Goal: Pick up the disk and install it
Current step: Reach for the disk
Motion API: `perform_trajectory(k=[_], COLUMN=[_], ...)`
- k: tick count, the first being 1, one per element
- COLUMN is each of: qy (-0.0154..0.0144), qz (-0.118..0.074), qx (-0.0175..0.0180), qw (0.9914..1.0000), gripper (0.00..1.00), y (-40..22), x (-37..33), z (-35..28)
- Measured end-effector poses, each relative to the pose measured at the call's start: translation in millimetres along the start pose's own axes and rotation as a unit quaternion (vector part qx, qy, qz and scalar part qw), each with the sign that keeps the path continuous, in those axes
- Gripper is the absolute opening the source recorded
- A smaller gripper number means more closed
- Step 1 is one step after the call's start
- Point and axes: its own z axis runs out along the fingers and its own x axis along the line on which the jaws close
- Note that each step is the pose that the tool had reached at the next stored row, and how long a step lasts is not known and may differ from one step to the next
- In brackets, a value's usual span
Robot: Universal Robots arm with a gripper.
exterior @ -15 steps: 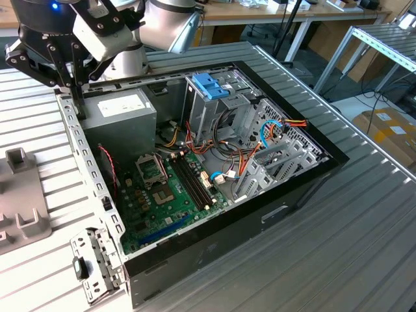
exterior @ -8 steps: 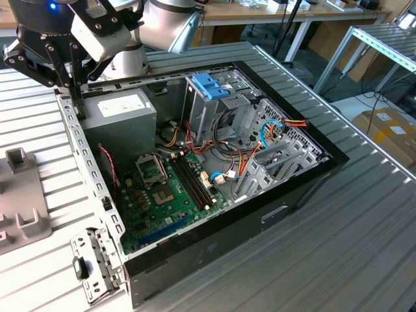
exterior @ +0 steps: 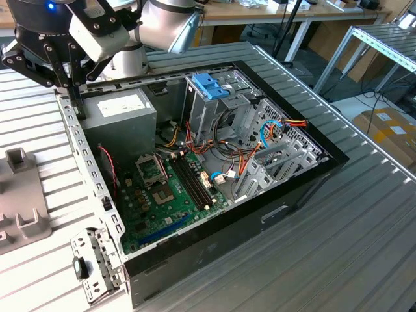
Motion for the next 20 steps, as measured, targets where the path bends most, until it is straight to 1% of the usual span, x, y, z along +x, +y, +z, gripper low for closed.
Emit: perform_trajectory(k=[20], qy=[0.0000], qz=[0.000], qx=[0.0000], qw=[1.00000], gripper=[0.11], y=[-0.3], x=[4.5], z=[-0.1])
